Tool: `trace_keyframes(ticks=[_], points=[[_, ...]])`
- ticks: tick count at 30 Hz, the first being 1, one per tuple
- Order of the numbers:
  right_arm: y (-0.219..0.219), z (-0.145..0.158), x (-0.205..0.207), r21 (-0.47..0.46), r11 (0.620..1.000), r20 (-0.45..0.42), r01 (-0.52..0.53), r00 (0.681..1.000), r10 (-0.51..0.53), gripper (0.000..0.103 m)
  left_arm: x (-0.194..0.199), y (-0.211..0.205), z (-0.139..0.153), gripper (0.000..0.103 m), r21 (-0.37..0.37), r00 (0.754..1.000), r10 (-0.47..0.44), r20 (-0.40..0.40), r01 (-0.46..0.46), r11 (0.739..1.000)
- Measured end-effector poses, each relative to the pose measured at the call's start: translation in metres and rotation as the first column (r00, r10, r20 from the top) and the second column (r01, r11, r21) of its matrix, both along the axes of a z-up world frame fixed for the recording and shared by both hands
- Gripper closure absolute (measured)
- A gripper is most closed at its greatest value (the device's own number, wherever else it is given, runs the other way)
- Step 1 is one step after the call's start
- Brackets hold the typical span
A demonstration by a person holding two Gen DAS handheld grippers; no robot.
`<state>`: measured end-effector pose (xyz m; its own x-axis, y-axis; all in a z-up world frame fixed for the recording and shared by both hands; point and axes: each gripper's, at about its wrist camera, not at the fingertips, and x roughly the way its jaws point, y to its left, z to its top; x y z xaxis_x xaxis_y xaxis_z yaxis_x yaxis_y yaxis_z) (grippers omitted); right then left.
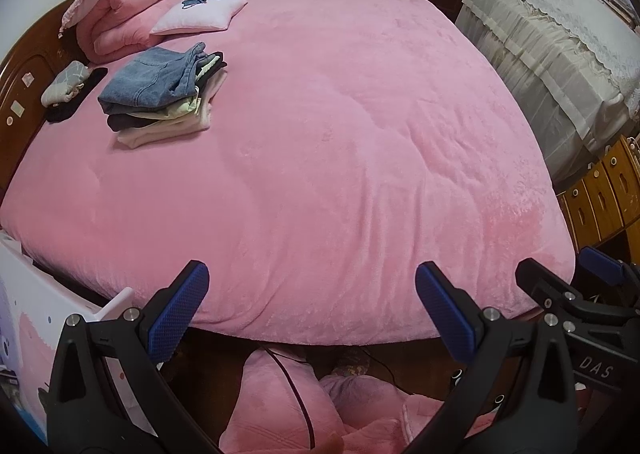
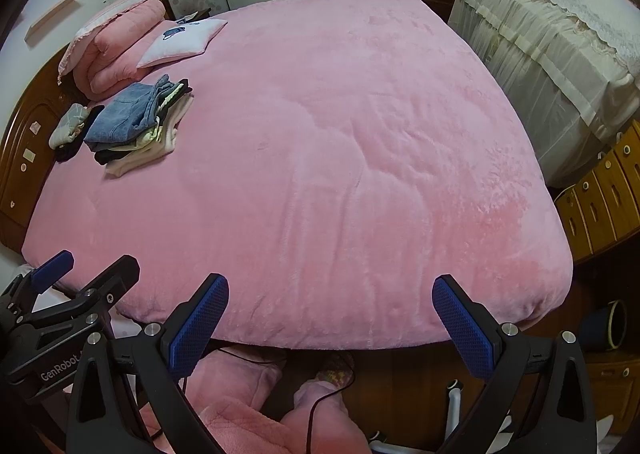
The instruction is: Fold large clothes
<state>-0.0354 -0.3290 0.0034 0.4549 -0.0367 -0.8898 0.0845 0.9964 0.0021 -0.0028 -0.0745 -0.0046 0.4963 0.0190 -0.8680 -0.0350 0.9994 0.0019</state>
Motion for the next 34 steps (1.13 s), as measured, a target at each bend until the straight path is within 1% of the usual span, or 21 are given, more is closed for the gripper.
trace_keyframes(ticks=[7, 24, 34], points=[[-0.001, -0.002, 0.001, -0.001, 1.000, -0.003, 0.008, 1.000, -0.008, 0.000, 0.007, 0.005, 0.000, 0.001, 0.008, 1.000, -0.023, -0.007, 0.023, 1.000], [-0.009, -0.009, 0.007, 0.000, 1.000, -0.022, 0.014, 1.000, -0.014, 0.000, 0.018, 0.006, -0.005, 0.001, 0.024, 0.999, -0.040, -0.027, 0.041, 0.999], [-0.016, -0.012, 0.018, 0.001, 1.000, -0.036, 0.015, 0.999, -0.015, 0.000, 0.030, 0.008, -0.010, 0.001, 0.035, 0.997, -0.064, -0.040, 0.066, 0.997]])
